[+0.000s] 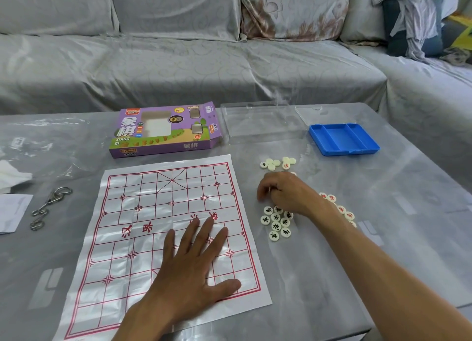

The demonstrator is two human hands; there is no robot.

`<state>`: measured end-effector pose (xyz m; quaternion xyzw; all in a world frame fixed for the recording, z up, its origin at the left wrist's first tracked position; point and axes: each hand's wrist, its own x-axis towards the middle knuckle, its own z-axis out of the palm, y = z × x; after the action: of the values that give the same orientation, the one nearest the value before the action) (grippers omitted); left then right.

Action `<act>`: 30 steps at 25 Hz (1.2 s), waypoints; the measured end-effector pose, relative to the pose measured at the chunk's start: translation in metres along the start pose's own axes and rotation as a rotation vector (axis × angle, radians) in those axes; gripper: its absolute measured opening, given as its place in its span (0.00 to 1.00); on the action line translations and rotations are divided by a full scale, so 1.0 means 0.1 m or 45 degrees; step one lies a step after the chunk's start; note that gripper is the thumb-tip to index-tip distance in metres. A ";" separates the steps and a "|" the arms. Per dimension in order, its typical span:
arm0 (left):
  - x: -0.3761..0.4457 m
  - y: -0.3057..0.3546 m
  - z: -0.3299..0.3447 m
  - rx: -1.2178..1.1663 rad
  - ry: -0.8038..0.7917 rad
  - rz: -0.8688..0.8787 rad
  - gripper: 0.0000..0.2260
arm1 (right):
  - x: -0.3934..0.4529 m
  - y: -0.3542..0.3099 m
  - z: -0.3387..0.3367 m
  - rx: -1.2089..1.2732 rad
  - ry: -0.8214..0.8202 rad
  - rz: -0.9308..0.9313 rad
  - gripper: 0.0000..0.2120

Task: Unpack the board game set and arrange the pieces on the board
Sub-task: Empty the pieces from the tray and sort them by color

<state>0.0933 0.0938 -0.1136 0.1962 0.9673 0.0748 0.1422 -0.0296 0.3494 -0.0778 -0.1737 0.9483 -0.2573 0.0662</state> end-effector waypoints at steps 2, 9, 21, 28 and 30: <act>0.00 0.00 0.01 0.009 0.003 0.003 0.42 | 0.00 0.11 -0.06 -0.001 0.369 0.083 0.22; 0.01 -0.01 0.03 -0.042 0.060 0.007 0.42 | -0.10 0.49 -0.15 -0.290 0.238 0.416 0.17; 0.00 -0.01 0.05 -0.012 0.075 0.013 0.40 | -0.01 0.36 -0.12 -0.190 0.313 0.416 0.28; 0.01 -0.03 0.08 -0.029 0.142 0.026 0.39 | -0.01 0.43 -0.09 -0.322 0.319 0.379 0.12; 0.02 -0.04 0.10 -0.041 0.189 0.019 0.39 | -0.03 0.41 -0.17 -0.275 0.230 0.404 0.09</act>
<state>0.0934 0.0917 -0.1242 0.1950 0.9724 0.1059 0.0725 -0.0425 0.3917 -0.0841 -0.0044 0.9879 -0.1550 0.0016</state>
